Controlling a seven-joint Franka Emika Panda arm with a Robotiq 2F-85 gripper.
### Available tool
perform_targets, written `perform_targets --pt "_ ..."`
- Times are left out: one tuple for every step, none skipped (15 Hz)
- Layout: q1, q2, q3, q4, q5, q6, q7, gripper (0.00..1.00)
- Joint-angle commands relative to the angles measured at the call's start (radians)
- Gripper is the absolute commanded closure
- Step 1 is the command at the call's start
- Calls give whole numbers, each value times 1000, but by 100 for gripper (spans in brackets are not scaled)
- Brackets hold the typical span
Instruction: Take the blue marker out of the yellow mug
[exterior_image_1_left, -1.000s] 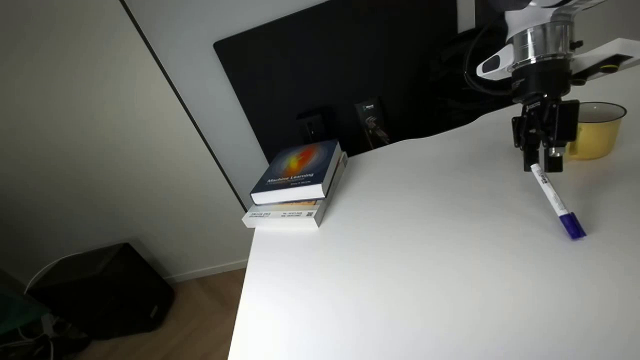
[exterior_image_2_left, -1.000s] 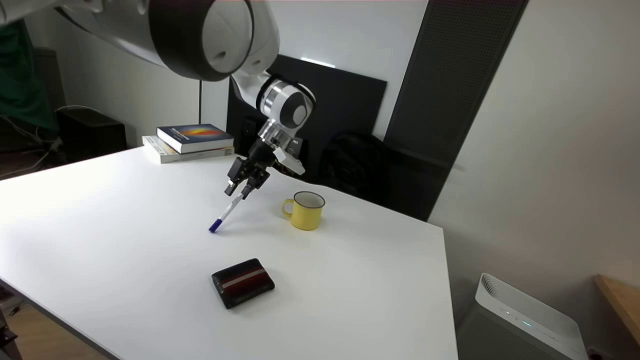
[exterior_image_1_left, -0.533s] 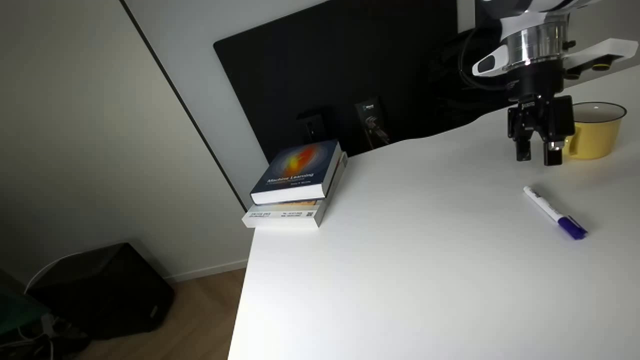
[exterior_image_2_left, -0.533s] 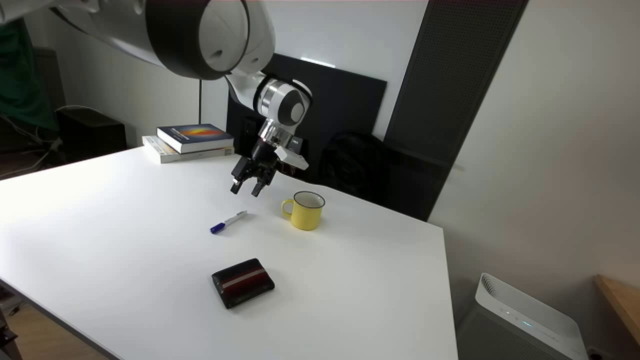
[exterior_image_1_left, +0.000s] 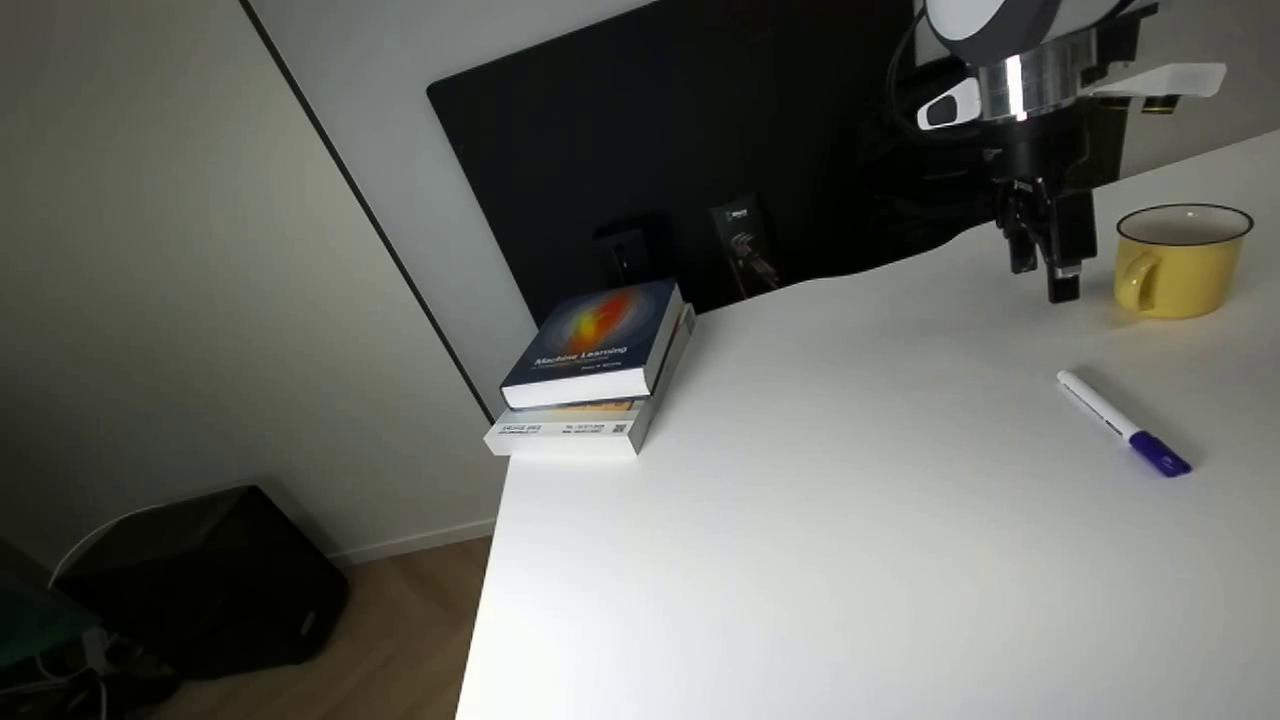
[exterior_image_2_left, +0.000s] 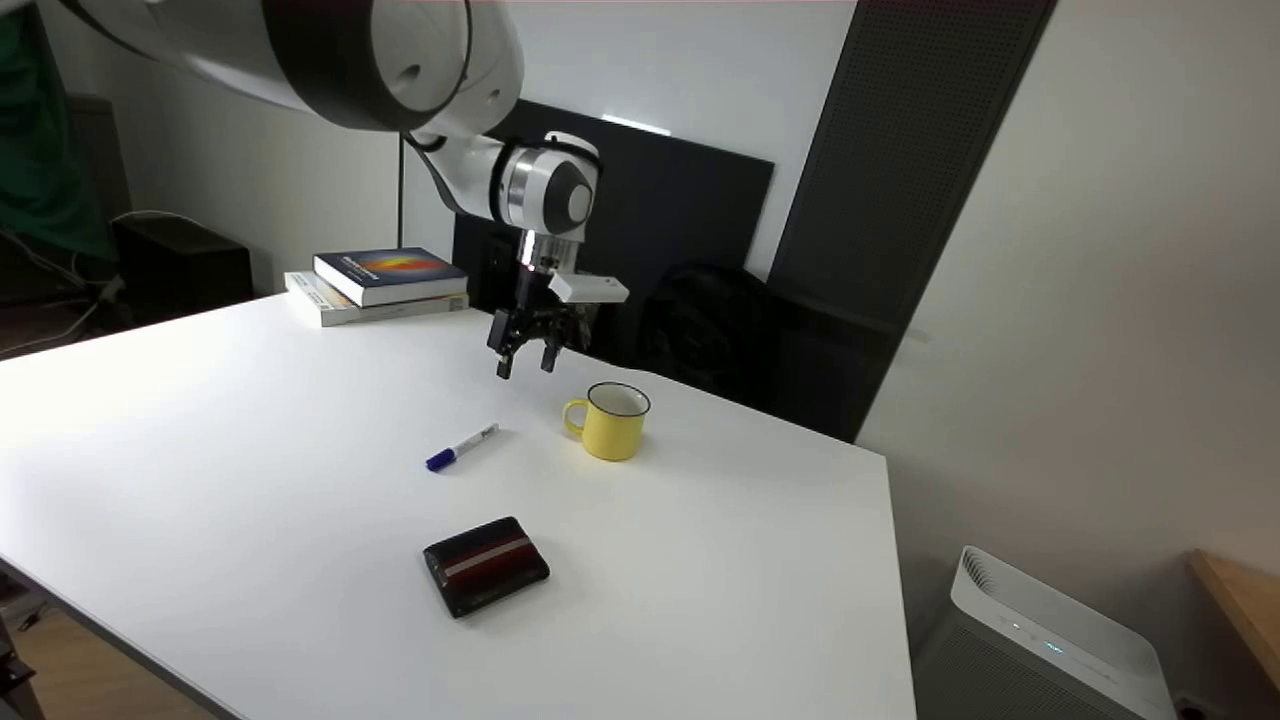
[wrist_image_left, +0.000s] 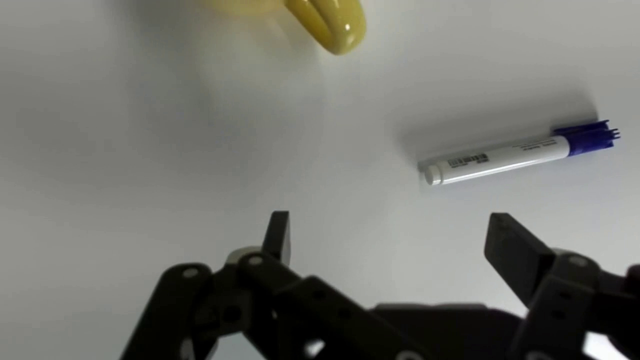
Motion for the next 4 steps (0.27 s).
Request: perform_targets --pt "-4 0 12 3 -19 2 13 0" --pt "-3 -1 11 3 -21 4 16 0" --pt "-3 -1 10 2 -22 5 17 0" --pt "-3 -1 9 1 -22 6 19 0"
